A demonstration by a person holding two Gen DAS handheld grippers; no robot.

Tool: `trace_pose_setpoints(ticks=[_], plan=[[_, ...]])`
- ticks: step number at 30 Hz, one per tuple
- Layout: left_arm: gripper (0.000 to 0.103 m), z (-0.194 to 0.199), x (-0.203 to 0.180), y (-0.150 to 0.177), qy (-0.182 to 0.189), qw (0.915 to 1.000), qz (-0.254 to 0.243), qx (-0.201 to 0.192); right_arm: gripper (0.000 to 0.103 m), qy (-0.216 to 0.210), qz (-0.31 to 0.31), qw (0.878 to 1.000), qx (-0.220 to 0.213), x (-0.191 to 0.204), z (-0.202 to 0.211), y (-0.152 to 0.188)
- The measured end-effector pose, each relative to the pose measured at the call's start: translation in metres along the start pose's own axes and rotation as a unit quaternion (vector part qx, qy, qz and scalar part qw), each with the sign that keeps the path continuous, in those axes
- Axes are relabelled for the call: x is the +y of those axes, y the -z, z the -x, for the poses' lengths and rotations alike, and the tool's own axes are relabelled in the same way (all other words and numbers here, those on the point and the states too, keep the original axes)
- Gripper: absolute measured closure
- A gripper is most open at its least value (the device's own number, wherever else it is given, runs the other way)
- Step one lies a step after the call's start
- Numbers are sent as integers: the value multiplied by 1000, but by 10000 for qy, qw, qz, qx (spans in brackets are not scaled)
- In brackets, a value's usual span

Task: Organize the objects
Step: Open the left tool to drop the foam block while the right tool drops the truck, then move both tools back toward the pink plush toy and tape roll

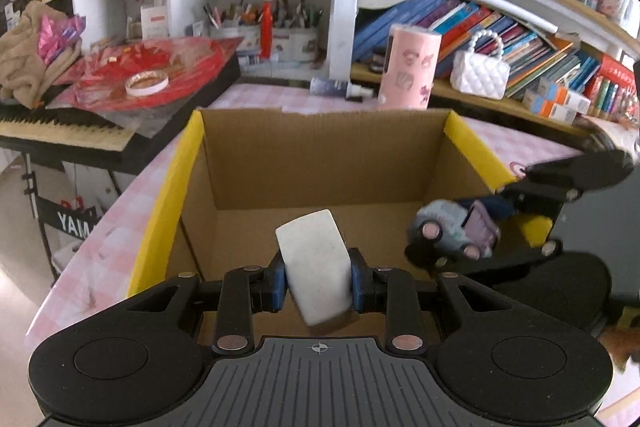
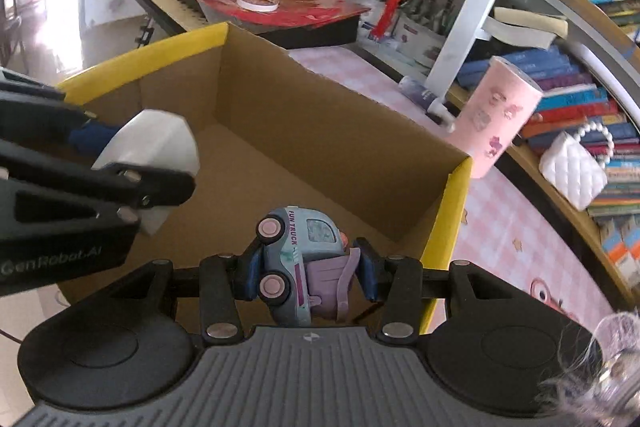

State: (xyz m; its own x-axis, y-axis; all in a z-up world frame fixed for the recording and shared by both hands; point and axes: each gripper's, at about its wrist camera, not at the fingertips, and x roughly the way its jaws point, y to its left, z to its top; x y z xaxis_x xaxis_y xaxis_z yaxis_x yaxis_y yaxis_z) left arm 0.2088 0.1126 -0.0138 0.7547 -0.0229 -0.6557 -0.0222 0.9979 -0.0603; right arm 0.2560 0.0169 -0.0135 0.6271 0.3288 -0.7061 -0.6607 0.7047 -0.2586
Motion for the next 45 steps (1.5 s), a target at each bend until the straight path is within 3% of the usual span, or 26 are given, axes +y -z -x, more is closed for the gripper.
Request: trace_pose_setpoints(ticks=[10,13,15,20,23,25,28,35,45], plan=[[74,-14,1,4,-36,9997,-81,229,58,-101,323,9992,226,-3,-10,-7],[72,-10,1,6,-92,9998,-80,132,41,11,308,9995,100,-3,-6,-7],[70,-5,2,6,-83,9999,-120,48,37,154,299,9994,-73,-4,-2,-6],[46,28,8,0,-95,9986,7,-521,36,385,-44,9977,-547,-7,27,-5],[31,55,13,-3,-46,9957,160,-908,27,538,-477,9931,-929,-9,57,-3],[28,75,15,-2,-77,9934,238,-1116,17,710,-780,9875,-1167,-9,78,1],[23,99,16,6,-84,9910,317,-1295,16,888,-1166,9799,-1350,-5,106,12],[17,132,13,42,-163,9910,193,-1317,11,1311,-2010,9629,-1232,20,144,50],[14,155,16,97,-302,9936,55,-1088,4,1699,-2542,9486,-813,77,168,110]])
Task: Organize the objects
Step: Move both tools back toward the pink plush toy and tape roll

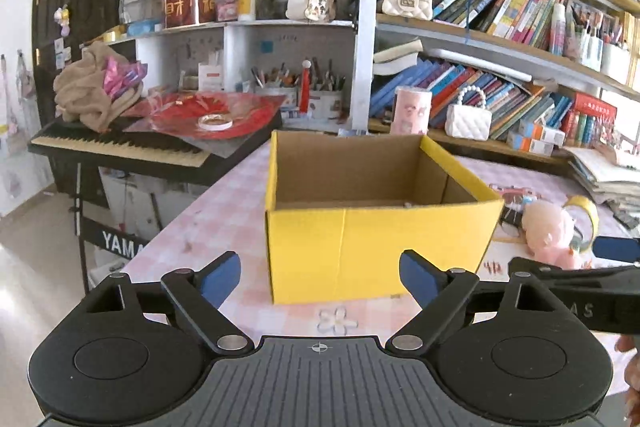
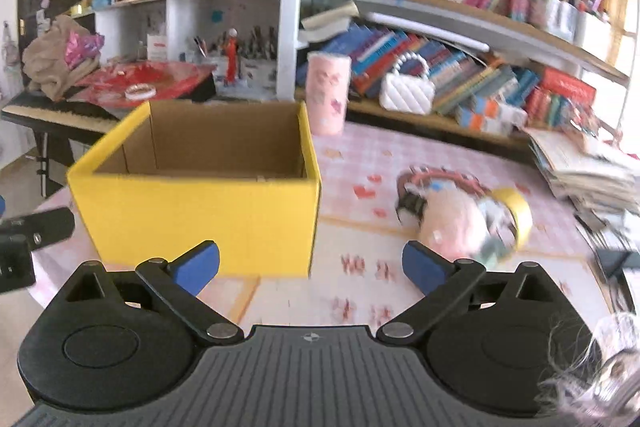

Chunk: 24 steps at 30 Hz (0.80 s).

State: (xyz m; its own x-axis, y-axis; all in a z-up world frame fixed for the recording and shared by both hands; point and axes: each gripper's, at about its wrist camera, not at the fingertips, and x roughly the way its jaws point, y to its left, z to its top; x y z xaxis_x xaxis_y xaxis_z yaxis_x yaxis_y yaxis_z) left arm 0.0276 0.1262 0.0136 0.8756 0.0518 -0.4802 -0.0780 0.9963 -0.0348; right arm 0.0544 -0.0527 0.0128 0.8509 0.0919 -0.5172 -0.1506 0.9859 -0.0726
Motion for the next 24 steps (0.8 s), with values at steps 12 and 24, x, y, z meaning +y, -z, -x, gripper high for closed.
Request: trace_pose_setpoints(ticks=[12,24], plan=[[7,14,-15,26,389,9978,-198,508,3,266,-71,9994,232,-2,32,37],[7,18,-54,42,1092,9890,-607,796,5,903,-657,9920,596,-40,61,73]])
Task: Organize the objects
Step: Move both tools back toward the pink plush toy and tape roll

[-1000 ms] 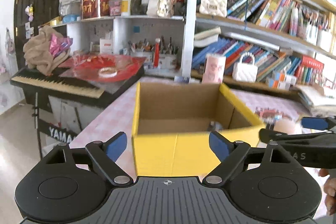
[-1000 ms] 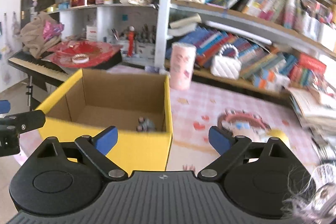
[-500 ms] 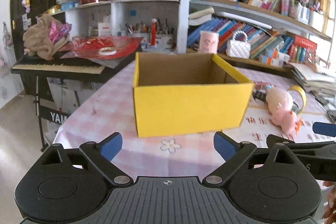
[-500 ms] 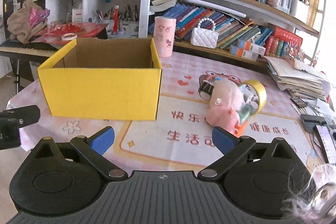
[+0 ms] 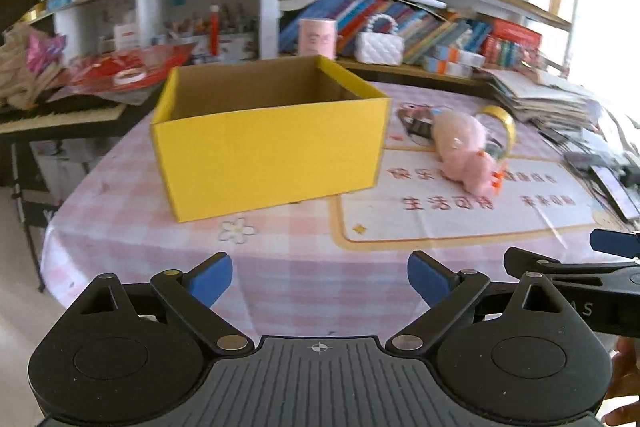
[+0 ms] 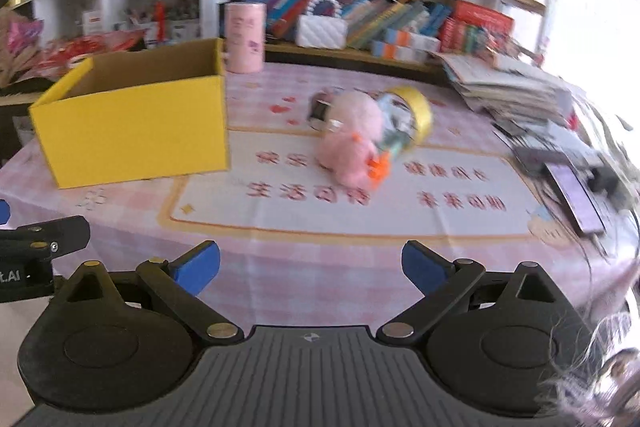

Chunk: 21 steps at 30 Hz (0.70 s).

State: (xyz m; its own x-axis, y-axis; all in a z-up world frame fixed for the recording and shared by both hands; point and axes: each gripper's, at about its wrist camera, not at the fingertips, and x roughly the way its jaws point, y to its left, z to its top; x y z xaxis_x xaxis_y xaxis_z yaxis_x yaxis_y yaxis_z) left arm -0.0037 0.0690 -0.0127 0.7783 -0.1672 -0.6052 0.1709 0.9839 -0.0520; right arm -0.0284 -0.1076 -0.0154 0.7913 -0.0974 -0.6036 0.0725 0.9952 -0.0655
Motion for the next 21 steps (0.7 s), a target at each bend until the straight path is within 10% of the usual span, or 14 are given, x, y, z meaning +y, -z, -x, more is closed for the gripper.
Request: trace_pose_setpoints(ticks=[21], plan=[[6,-58,-79,-39,573,9977,-315,158,7,527,-650,9958,366,-90,-40,-20]])
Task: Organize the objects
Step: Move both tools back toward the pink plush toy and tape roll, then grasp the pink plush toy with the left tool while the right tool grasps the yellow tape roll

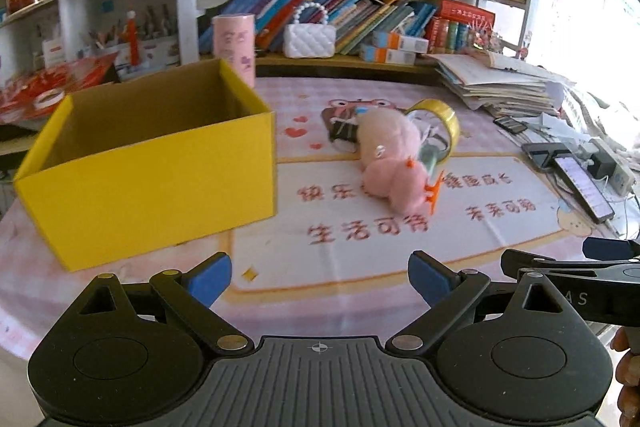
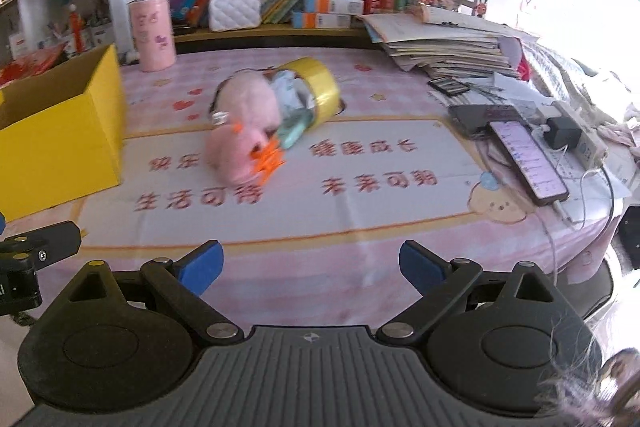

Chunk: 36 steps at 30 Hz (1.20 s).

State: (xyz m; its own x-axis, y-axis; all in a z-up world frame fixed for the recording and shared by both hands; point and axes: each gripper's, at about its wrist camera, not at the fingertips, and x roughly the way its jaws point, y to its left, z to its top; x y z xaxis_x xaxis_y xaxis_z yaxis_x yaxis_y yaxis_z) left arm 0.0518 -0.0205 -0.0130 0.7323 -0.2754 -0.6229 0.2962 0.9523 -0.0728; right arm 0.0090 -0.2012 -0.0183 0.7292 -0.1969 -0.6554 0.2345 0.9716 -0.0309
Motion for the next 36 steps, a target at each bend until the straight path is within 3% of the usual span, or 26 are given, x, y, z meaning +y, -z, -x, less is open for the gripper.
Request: trace_pose_setpoints(ticks=[8,13,17,23,27,33,36], plan=[[6,-38,-32,-22,115,9999,45,31,14,135,5,9999,-62,-34,-30,-29],[7,-62,-54,-38,237,9997,65,31,22,66,61,9996,-257,-54,-47,-49],[7,-81,-72,-49,271,9996,45,47,22,-28,70,9992,-388,-68,-59,-65],[8,-118,-94,-59,47,9998,-89,193,22,-205,197,9981,-542,-81,-77,-83],[10,-146,-99,-64,-122,9991,140,387,22,-316,237,9977,-545,-89,-88,-93],[18,-178,-106,-71,-293,9976,263,572,22,-370,402,9973,-485,-94,-107,-102],[28,-186,-104,-72,-513,9965,374,550,21,-469,517,9964,-483,-93,-115,-105]])
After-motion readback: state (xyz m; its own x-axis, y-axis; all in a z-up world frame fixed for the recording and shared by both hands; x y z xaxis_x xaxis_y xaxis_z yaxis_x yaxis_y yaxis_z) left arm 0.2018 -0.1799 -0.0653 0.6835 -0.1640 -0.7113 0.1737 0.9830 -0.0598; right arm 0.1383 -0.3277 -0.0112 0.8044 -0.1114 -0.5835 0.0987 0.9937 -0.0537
